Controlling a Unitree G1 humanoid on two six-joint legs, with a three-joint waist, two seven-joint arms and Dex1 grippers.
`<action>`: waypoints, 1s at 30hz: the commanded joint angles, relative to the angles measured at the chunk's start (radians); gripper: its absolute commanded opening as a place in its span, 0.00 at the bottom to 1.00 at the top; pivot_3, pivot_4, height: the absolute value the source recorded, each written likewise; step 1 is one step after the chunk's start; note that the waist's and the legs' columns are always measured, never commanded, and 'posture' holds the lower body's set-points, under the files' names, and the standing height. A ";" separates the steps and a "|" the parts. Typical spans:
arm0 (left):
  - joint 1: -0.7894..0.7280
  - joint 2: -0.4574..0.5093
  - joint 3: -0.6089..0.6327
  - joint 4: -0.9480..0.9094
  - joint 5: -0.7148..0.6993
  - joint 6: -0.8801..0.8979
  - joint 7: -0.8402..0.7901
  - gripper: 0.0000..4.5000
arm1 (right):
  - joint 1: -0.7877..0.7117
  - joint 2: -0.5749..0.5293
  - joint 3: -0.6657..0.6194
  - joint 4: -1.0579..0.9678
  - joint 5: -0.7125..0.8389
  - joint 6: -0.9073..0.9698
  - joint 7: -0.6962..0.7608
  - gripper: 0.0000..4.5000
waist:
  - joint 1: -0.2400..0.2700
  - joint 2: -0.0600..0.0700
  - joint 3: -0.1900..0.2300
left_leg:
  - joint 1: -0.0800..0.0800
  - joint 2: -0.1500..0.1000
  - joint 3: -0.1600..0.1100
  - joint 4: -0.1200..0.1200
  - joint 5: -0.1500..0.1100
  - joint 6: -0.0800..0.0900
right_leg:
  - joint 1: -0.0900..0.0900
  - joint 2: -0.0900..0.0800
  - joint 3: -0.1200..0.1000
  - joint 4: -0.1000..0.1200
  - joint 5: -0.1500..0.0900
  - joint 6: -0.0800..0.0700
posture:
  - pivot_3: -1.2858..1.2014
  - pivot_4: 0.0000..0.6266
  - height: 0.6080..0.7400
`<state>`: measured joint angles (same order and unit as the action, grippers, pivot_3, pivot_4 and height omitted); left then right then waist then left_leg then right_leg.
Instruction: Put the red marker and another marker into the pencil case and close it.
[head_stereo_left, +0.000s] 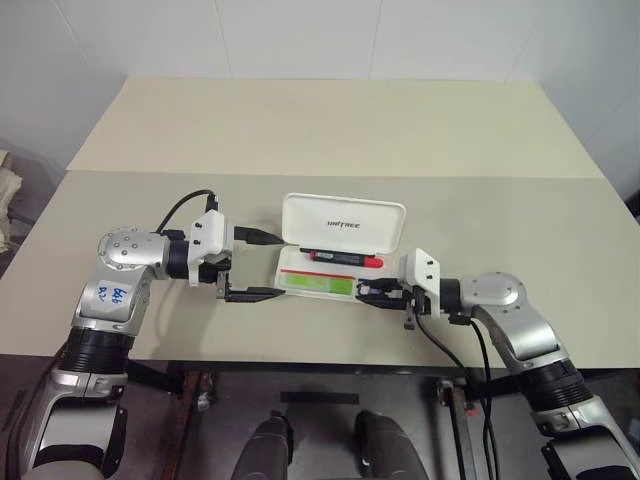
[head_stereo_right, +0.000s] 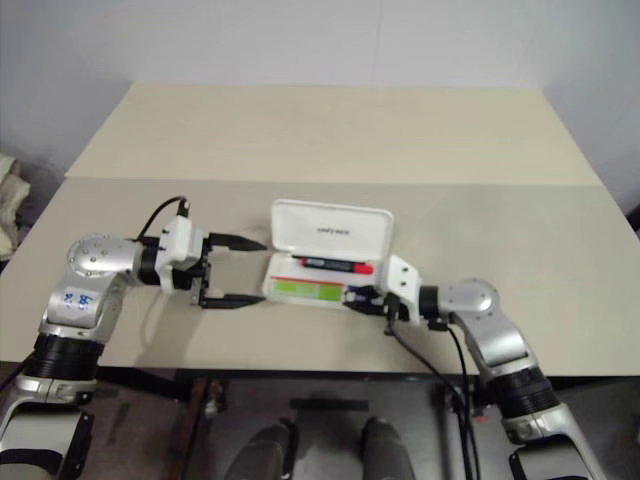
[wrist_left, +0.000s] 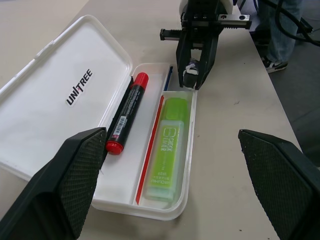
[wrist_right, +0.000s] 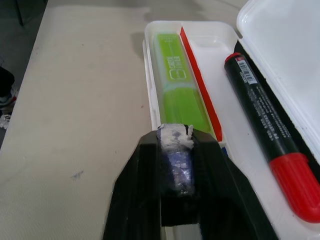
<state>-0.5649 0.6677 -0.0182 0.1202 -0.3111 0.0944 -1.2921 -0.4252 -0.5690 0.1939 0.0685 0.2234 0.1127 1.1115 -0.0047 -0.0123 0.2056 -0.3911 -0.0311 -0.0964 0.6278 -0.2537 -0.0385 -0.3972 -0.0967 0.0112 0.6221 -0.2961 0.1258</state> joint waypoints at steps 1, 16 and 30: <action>-0.019 0.004 0.011 -0.023 -0.019 -0.008 0.002 1.00 | -0.015 -0.009 -0.022 0.011 -0.007 -0.034 0.000 0.47 | 0.000 0.000 0.000 | 0.000 0.000 0.000 0.000 0.000 0.000 | 0.000 0.000 0.000 0.000 0.000 0.000 | 0.52 0.24 1.00; -0.011 -0.001 0.011 -0.027 -0.024 -0.012 0.002 1.00 | 0.000 -0.003 -0.096 -0.083 0.060 -0.008 -0.033 1.00 | 0.000 0.000 0.000 | 0.000 0.000 0.000 0.000 0.000 0.000 | 0.000 0.000 0.000 0.000 0.000 0.000 | 0.52 0.24 1.00; 0.043 -0.006 0.094 0.031 -0.057 -0.048 0.046 0.63 | 0.265 -0.138 -0.408 -0.402 0.197 0.150 -0.164 1.00 | 0.004 0.000 0.000 | 0.000 0.000 0.000 0.000 0.000 0.000 | 0.001 0.000 0.000 0.000 0.000 0.000 | 0.52 0.24 1.00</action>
<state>-0.5271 0.6609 0.0403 0.1423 -0.3495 0.0732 -1.2598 -0.1764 -0.6891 -0.1574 -0.2787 0.3890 0.2498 0.9662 -0.0005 -0.0123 0.2055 -0.3910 -0.0310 -0.0965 0.6280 -0.2537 -0.0385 -0.3965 -0.0973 0.0112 0.6218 -0.2961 0.1257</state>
